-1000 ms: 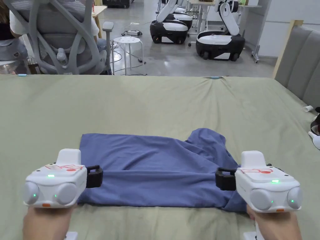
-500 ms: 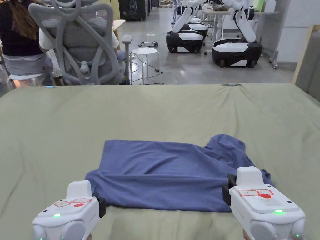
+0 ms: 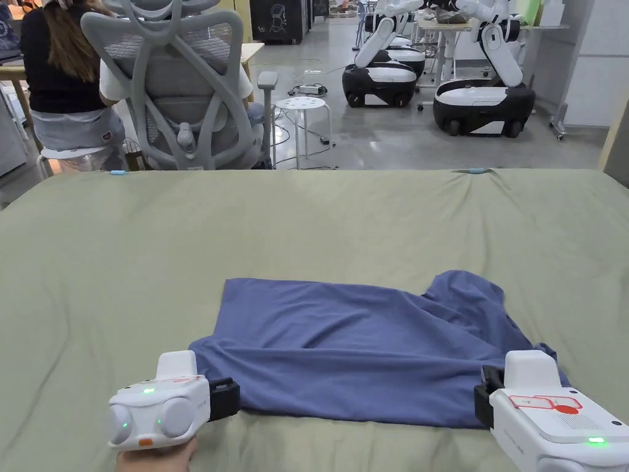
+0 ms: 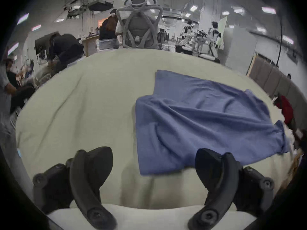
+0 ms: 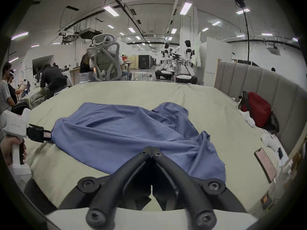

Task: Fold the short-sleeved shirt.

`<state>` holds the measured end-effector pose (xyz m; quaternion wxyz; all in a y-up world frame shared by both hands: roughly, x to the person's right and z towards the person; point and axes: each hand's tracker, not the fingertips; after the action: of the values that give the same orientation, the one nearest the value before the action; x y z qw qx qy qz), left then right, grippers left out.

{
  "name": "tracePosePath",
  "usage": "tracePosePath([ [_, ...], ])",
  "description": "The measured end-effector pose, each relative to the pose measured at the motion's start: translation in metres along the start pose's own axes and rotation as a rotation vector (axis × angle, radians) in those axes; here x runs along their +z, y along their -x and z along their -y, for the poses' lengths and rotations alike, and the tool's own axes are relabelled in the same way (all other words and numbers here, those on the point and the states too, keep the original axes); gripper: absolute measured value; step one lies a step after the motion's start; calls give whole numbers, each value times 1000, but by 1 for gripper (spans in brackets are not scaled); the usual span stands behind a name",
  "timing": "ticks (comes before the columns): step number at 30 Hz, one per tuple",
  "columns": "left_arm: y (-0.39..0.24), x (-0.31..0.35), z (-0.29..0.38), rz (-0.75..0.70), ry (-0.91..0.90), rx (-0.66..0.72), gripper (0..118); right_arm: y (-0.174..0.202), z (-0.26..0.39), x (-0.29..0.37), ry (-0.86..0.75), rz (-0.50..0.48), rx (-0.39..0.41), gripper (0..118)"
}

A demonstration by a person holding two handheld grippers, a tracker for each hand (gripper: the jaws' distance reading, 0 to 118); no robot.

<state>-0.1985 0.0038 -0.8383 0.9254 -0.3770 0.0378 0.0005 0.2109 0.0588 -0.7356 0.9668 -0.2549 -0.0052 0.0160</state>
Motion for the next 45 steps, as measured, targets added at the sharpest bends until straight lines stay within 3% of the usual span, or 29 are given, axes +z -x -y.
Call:
tracePosePath([
  [3,-18,-23,3,56,127,-91,73,-16,5,5,11,33,-9,0],
  [4,-26,-22,5,-5,97,-167,73,-23,6,6,18,46,-11,0],
  [5,-25,-24,1,4,69,-216,61,-29,8,7,22,61,-14,0],
  [8,-26,-8,-11,0,20,-193,2,-57,13,8,49,121,-35,0],
  [13,-23,19,-12,6,-22,-170,3,-91,22,0,115,175,-39,3],
  [14,-24,23,-12,3,-33,-171,3,-96,24,-3,123,166,-47,25],
  [17,-33,37,-13,7,-65,-218,3,-103,28,-20,155,149,-61,116],
  [18,-35,40,-14,2,-69,-216,3,-104,29,-26,158,149,-61,118],
  [23,-35,41,-21,13,-84,-206,3,-105,32,-57,224,111,-66,113],
  [24,-34,38,-20,13,-75,-203,3,-105,35,-63,251,99,-65,107],
  [25,-33,35,-19,13,-65,-199,3,-105,38,-68,296,73,-78,91],
  [26,-31,33,-16,19,-53,-191,3,-105,40,-70,321,62,-92,42],
  [27,-28,31,-13,31,-35,-180,3,-106,42,-71,318,69,-92,6],
  [31,-16,42,-7,51,-41,-137,2,-104,28,-38,262,60,-102,5],
  [37,-5,105,-12,101,-107,-129,2,-95,0,32,169,85,-49,5],
  [41,9,130,9,134,-64,-123,3,-92,5,52,239,72,-17,5],
  [45,22,108,48,169,62,-39,3,-90,42,30,376,52,-13,6],
])
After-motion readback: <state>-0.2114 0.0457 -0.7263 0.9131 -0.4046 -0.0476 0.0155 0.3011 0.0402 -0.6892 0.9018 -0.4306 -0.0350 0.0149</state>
